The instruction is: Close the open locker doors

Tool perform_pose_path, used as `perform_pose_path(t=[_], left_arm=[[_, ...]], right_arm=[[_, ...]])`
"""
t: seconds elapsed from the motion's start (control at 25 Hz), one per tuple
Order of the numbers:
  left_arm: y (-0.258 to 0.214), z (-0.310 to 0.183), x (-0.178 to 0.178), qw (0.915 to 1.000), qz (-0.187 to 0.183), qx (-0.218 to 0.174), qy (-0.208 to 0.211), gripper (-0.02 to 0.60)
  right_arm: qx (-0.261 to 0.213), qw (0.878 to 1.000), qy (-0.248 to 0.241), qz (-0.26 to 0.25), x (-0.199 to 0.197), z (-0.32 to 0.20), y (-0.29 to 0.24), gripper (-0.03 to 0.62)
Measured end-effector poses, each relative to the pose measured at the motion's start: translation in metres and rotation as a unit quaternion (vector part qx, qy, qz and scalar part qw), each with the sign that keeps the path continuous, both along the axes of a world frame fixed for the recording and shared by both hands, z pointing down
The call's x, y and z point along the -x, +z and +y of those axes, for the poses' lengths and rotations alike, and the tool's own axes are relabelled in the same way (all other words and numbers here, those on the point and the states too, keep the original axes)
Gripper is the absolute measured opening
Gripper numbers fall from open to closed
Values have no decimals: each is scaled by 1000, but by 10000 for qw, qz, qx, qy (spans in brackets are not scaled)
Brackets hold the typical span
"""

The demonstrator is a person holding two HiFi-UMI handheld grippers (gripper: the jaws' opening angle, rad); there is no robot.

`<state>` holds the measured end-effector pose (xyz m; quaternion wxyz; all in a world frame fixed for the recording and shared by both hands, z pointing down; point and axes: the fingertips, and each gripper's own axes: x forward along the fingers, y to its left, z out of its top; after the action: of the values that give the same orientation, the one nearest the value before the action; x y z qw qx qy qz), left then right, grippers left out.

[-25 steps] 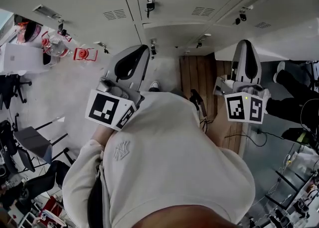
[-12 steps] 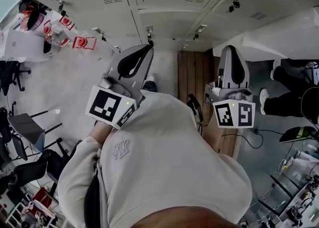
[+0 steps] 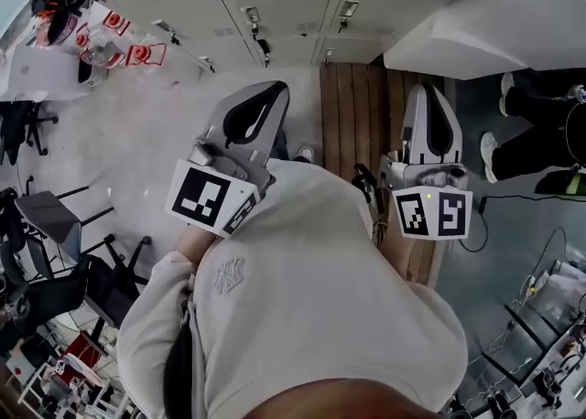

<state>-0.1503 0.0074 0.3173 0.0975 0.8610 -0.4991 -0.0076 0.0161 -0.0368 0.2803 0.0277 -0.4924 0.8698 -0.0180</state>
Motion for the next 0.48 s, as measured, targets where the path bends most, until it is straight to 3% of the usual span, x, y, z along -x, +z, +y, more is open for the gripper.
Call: perform_pose_path(t=[0.48], left_arm=[[-15, 15, -21, 9996, -151, -239, -46, -2]], right_arm=[[-30, 9998, -138, -142, -14, 28, 3, 17]])
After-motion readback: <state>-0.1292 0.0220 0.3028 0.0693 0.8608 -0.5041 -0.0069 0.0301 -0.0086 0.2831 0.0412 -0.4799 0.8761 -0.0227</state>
